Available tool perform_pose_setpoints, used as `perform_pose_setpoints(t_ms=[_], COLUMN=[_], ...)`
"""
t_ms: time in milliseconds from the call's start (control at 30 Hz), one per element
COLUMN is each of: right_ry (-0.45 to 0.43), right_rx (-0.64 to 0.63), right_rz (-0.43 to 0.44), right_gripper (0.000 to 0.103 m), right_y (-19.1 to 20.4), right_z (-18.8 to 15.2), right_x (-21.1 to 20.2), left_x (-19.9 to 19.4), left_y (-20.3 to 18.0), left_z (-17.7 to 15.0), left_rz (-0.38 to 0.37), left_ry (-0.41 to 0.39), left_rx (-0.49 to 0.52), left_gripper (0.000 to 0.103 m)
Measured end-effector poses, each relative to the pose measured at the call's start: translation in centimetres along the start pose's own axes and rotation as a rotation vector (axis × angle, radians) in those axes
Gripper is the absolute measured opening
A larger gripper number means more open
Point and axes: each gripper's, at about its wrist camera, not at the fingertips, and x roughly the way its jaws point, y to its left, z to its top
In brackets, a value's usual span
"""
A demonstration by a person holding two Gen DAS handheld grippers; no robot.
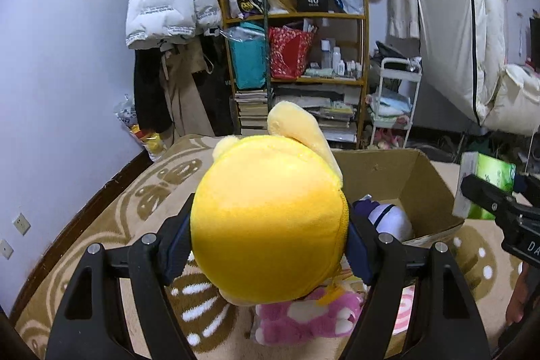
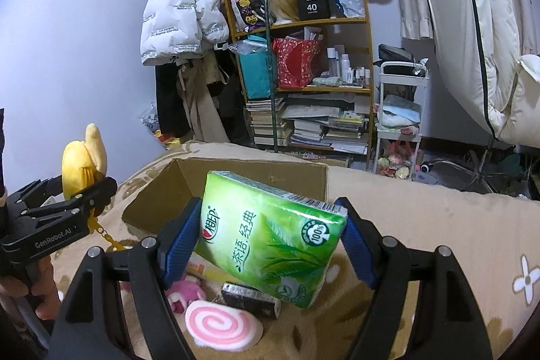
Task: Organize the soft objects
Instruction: 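Lower the yellow plush into the box with the left tool while the right lowers the tissue pack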
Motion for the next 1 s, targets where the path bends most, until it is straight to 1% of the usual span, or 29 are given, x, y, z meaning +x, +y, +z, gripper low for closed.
perform_pose_setpoints(t_ms=[167,400,500,600,700,833,933,1000], right_ry=[0.011,0.002,-0.003,-0.002,-0.001,-0.01,0.0,0.011], right_rx=[-0.006,-0.009,-0.012,-0.009,-0.003,0.002,0.004,0.003], right_rz=[-0.005,-0.006,-0.01,-0.008,-0.007,-0.003,0.007,0.011], right_gripper=[0.082,0.082,0.082,0.082,0.082,0.082,0.082,0.082], right_y=[-0.2,-0.1,-0.1,0.0,-0.1,-0.3,-0.3,-0.2], right_z=[0.2,0.6,0.9,1.0,1.5,1.7,1.7,1.7], right_x=[1.4,2.3,3.0,3.0,3.8,4.5,4.9,5.4], left_x=[1.4,3.0,2.9,2.8,3.0,3.8,5.0,5.8], left_y=[0.1,0.2,0.2,-0.3,-0.9,-1.3,-1.5,-1.7], left_z=[0.1,1.0,0.8,1.0,1.2,1.3,1.1,0.9], left_rz=[-0.024,-0.058,-0.075,-0.095,-0.098,-0.103,-0.118,-0.113], left_ry=[0.007,-0.018,-0.039,-0.054,-0.064,-0.042,0.006,0.032], left_rx=[-0.006,-0.026,-0.041,-0.023,-0.002,0.008,0.014,0.017], left_gripper=[0.075,0.075,0.076,0.076,0.076,0.076,0.076,0.076])
